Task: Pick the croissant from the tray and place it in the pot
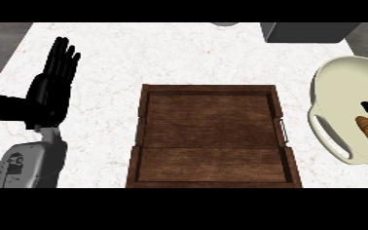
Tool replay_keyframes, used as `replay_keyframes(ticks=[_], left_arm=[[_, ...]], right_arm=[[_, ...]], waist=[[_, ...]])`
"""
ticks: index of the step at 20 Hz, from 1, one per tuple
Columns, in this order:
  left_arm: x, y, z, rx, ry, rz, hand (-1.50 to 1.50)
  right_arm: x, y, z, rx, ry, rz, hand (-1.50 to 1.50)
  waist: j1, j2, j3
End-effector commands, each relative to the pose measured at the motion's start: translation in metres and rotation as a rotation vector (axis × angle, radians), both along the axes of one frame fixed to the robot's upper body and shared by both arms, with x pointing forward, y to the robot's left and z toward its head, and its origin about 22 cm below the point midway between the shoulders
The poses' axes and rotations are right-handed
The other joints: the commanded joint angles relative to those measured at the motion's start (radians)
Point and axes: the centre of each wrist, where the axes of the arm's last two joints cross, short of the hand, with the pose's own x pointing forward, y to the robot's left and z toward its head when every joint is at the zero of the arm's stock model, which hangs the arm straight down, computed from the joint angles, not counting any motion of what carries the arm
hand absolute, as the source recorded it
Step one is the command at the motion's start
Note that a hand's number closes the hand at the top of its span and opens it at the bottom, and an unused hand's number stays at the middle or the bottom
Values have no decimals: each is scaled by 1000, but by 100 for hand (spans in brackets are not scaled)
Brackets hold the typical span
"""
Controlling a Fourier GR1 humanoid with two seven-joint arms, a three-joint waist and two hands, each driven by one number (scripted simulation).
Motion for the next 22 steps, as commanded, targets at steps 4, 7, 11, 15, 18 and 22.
replay_keyframes(ticks=[4, 7, 11, 15, 18, 22], left_arm=[[-2, 6, 9, -15, -3, -9, 0], [3, -11, 8, 3, -17, 22, 0], [-2, 20, 13, -1, 5, 3, 0], [0, 1, 9, 7, -9, 16, 0], [-3, 3, 1, 7, -1, 19, 0], [-4, 12, 0, 3, -5, 15, 0]], right_arm=[[11, 7, -6, -36, -203, 117, -150], [-2, -3, 14, 9, -362, 81, -150], [7, -6, 31, 113, -508, -19, -150], [-32, -27, 25, 147, -633, -27, -150], [-43, -35, 38, 137, -705, -57, -150], [-92, -48, 26, 100, -764, -74, -150]], waist=[[2, -1, 0], [-14, -5, -1], [-1, -4, -1], [-14, -4, -1], [-13, -4, -1], [-17, -5, -1]])
